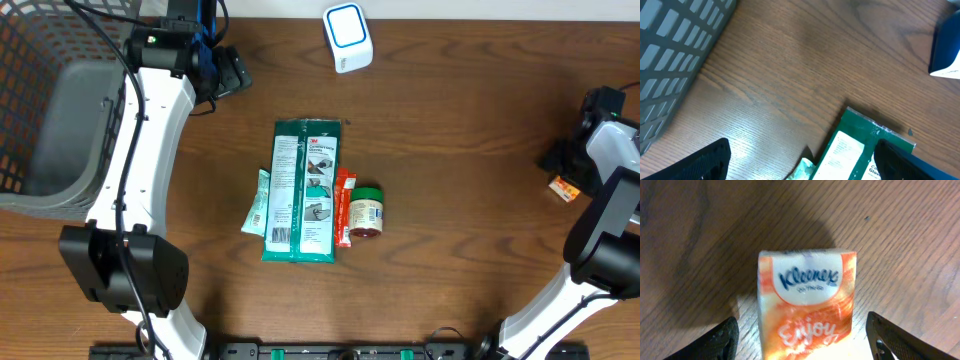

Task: Scan the item barcode
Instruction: 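Carry the tissue pack right and place it on the table, then move the right gripper to the green-lidded jar and grasp it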

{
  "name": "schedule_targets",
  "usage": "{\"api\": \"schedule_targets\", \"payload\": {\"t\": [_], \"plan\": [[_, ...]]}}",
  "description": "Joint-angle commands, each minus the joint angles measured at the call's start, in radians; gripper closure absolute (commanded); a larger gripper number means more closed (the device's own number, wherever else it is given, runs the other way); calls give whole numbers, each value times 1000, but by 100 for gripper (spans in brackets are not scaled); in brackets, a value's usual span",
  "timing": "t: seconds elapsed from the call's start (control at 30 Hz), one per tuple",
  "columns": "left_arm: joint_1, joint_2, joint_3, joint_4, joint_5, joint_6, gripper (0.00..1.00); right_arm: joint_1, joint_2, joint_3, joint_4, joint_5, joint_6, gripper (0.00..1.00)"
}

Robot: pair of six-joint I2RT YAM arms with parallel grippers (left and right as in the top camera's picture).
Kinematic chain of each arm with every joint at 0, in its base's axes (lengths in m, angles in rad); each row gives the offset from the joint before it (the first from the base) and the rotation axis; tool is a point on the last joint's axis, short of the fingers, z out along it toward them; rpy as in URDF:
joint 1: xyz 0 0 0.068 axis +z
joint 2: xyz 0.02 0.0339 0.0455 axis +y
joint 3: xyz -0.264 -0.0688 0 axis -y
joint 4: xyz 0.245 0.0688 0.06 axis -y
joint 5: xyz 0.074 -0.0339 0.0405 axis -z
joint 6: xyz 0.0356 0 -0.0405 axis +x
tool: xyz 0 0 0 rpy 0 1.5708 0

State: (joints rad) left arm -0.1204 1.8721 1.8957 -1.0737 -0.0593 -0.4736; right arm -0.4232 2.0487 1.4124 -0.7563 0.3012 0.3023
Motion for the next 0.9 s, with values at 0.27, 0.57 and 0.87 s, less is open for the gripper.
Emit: {"api": "schedule_targets", "payload": {"t": [0.27,0.57,0.87], "plan": [[2,3,6,-3,-13,6,8,48,-169,129,-158,-208,-83,26],[2,3,6,-3,-13,6,9,141,-282,129,-233,-710,-110,1],[2,3,6,-3,-13,6,9,335,-276,58,-277,-780,-131,1]]}}
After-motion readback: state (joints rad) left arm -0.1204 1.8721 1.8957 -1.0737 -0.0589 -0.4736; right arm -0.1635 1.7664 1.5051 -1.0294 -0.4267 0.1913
